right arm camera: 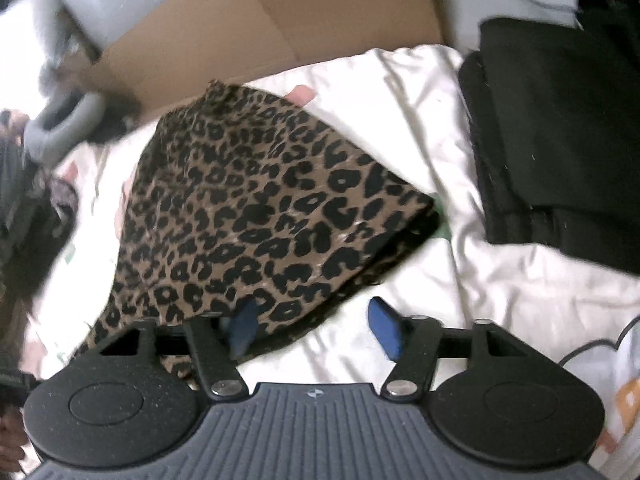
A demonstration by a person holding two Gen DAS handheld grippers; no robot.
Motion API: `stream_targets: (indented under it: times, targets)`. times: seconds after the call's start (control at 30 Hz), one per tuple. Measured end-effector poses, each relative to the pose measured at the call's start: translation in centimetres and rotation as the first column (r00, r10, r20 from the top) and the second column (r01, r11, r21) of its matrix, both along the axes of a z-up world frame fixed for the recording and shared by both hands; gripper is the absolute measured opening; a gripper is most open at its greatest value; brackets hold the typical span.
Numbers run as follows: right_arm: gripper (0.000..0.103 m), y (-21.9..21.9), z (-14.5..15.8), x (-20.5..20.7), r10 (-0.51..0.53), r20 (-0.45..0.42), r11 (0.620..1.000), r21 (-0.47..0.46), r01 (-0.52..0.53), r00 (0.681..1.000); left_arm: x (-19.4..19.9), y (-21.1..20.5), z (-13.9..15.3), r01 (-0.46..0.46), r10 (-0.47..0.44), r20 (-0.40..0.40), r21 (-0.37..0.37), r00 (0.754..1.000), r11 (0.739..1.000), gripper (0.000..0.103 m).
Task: Fold clothes
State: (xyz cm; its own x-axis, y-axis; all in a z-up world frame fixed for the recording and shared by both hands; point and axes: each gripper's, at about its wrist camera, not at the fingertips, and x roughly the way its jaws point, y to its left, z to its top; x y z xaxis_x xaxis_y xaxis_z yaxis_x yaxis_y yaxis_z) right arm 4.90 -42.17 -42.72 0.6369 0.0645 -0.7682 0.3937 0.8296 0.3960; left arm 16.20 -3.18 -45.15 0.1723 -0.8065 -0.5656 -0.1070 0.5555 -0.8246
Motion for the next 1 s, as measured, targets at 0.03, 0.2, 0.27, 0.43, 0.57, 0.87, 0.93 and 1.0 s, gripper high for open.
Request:
stream_targets:
  times: [0.03, 0.2, 0.27, 0.43, 0.57, 0.87, 0.93, 1.0]
  targets:
    - [0.052, -0.5, -0.2, -0.1, -0.018, 0.007, 1.0, 0.023, 0.017, 1.0, 0.0, 0.0, 0.0, 0.003, -0.003, -0.001, 0.0, 1.0, 1.0, 0.006]
    - [0.052, -2.8, -1.1, -0.3, -0.126, 0.038, 0.985, 0.126, 0.12, 0.991, 0.1, -0.7, -0.9, 0.008, -0.008, -0.039, -0.006, 0.999, 1.0, 0.012]
    - [0.052, -3.9, -1.8, -0.4, -0.183, 0.039, 0.969, 0.174, 0.174, 0.982, 0.2, -0.9, -1.2, 0.002, -0.003, -0.051, -0.023, 0.999, 1.0, 0.018]
    - [0.052, -6.3, -4.0, -0.9, -0.331, 0.038, 0.895, 0.329, 0.301, 0.943, 0.2, -1.0, -1.6, -0.011, 0.009, -0.064, -0.045, 0.998, 0.999, 0.022]
    - [0.049, -7.4, -5.5, -1.2, -0.423, 0.041, 0.825, 0.431, 0.366, 0.905, 0.1, -0.7, -1.6, -0.015, 0.012, -0.066, -0.037, 0.998, 0.999, 0.008]
    - [0.043, -8.1, -6.7, -0.9, -0.447, 0.057, 0.805, 0.461, 0.373, 0.893, 0.3, -0.5, -1.3, -0.009, 0.008, -0.052, -0.014, 0.999, 1.0, 0.006]
    - [0.04, -8.4, -7.0, -0.8, -0.452, 0.064, 0.802, 0.466, 0.374, 0.89, 0.3, -0.4, -1.3, -0.01, 0.01, -0.053, -0.012, 0.999, 1.0, 0.006]
    - [0.035, -8.7, -7.3, -0.7, -0.454, 0.069, 0.801, 0.469, 0.373, 0.888, 0.4, -0.4, -1.2, -0.012, 0.011, -0.053, -0.009, 0.999, 1.0, 0.006]
